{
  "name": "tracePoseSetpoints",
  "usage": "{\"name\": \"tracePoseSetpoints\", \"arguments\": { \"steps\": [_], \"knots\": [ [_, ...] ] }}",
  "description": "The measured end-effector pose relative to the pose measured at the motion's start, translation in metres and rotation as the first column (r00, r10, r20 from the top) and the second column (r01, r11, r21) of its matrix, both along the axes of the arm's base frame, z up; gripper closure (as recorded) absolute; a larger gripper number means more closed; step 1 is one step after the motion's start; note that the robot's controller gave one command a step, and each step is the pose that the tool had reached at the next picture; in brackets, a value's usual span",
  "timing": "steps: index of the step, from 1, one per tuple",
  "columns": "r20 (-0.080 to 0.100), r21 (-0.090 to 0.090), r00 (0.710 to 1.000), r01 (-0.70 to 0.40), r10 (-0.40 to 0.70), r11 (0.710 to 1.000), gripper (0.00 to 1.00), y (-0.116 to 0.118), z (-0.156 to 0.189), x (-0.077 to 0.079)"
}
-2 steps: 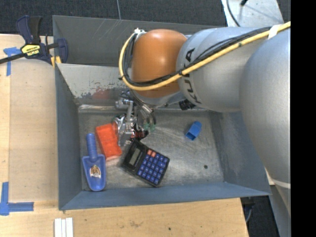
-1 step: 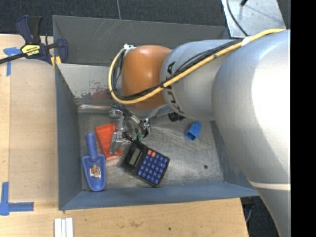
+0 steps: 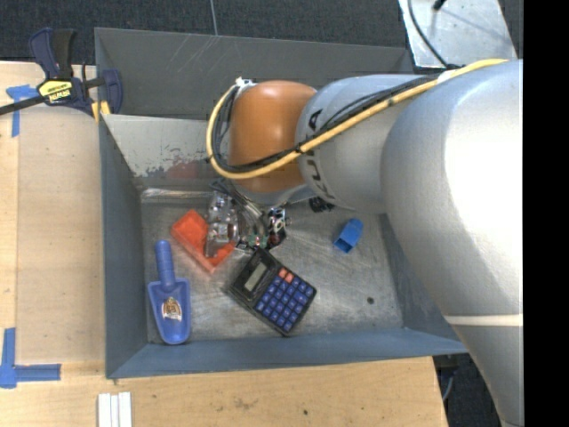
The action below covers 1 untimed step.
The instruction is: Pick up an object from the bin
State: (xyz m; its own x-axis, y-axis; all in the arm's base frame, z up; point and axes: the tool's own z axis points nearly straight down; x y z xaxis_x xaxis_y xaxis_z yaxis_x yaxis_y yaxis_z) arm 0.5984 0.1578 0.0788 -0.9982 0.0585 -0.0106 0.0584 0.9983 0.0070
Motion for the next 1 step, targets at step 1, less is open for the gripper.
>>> {"name": "tracePoseSetpoints", "arguments": {
  "steps": [1],
  "knots": [
    [0.0, 0.0, 1.0, 0.0, 0.0, 1.0, 1.0, 0.0, 0.0, 0.0]
  ]
}}
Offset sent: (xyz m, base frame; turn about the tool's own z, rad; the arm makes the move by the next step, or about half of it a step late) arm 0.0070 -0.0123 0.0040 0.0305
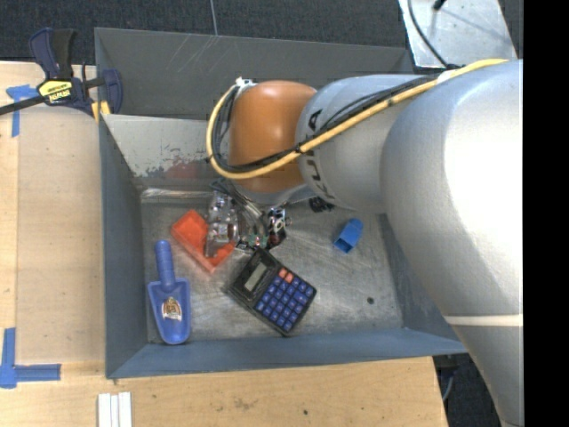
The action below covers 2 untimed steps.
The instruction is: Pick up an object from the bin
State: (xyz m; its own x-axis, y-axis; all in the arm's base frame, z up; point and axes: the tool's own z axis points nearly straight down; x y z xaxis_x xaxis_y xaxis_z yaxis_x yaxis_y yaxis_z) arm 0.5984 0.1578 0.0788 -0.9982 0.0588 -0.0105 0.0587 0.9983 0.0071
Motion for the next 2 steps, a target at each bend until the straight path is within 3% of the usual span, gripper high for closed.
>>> {"name": "tracePoseSetpoints", "arguments": {
  "steps": [1, 2],
  "knots": [
    [-0.009, 0.0, 1.0, 0.013, -0.013, 1.0, 1.0, -0.004, 0.003, 0.003],
    [-0.01, -0.006, 0.999, 0.05, -0.05, 0.999, 1.0, -0.012, 0.02, -0.005]
  ]
}}
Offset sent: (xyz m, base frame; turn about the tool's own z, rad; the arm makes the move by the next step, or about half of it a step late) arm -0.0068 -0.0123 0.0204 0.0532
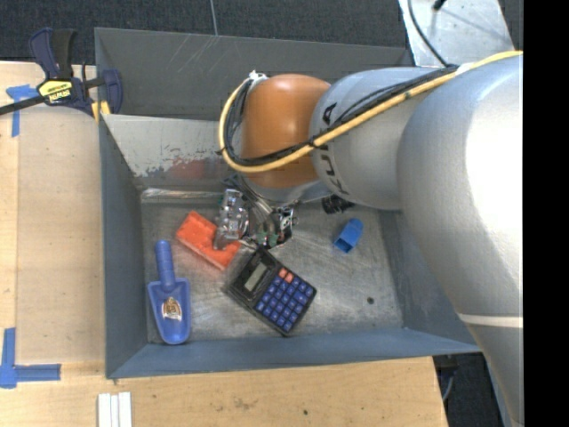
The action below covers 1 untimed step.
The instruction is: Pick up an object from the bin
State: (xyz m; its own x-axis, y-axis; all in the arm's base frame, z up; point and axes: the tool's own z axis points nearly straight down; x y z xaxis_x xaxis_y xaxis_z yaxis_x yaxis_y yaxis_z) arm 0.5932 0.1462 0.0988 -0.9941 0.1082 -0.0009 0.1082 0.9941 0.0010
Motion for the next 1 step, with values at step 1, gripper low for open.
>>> {"name": "tracePoseSetpoints", "arguments": {
  "steps": [1],
  "knots": [
    [0.004, 0.001, 0.999, 0.041, -0.041, 0.999, 1.0, 0.004, -0.0156, 0.0022]
  ]
}}
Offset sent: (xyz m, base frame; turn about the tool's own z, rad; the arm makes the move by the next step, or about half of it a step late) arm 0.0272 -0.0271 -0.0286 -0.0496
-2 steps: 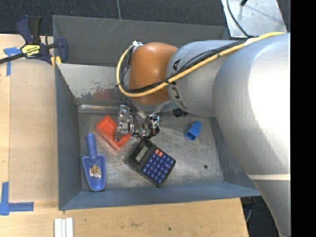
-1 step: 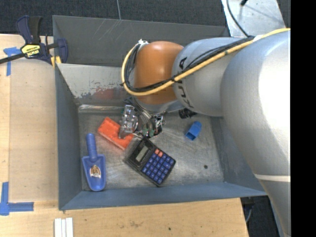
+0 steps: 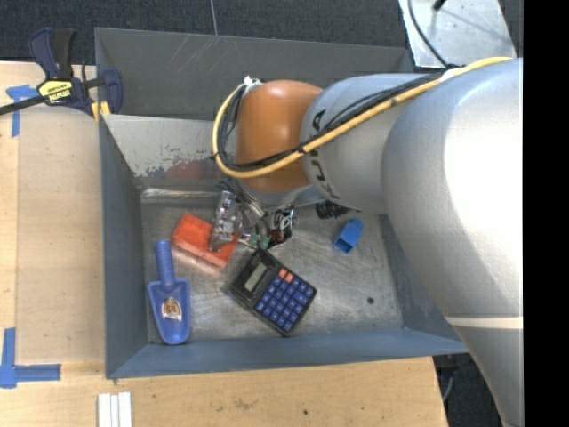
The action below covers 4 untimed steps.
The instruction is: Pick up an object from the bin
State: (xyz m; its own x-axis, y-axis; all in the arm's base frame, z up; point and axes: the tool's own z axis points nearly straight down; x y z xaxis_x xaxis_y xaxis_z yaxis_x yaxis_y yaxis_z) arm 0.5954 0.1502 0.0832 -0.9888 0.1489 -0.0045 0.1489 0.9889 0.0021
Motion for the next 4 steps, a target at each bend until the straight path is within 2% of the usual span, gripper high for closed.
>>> {"name": "tracePoseSetpoints", "arguments": {
  "steps": [1, 2, 3, 4],
  "knots": [
    [-0.002, 0.002, 1.0, -0.016, 0.016, 1.0, 1.0, -0.002, -0.004, 0.009],
    [0.026, 0.009, 0.999, -0.04, 0.039, 0.999, 1.0, -0.008, -0.004, 0.002],
    [0.016, 0.006, 1.0, -0.018, 0.018, 1.0, 1.0, -0.008, -0.004, -0.001],
    [0.004, 0.01, 0.995, -0.104, 0.104, 0.994, 1.0, -0.014, -0.004, 0.01]
  ]
}}
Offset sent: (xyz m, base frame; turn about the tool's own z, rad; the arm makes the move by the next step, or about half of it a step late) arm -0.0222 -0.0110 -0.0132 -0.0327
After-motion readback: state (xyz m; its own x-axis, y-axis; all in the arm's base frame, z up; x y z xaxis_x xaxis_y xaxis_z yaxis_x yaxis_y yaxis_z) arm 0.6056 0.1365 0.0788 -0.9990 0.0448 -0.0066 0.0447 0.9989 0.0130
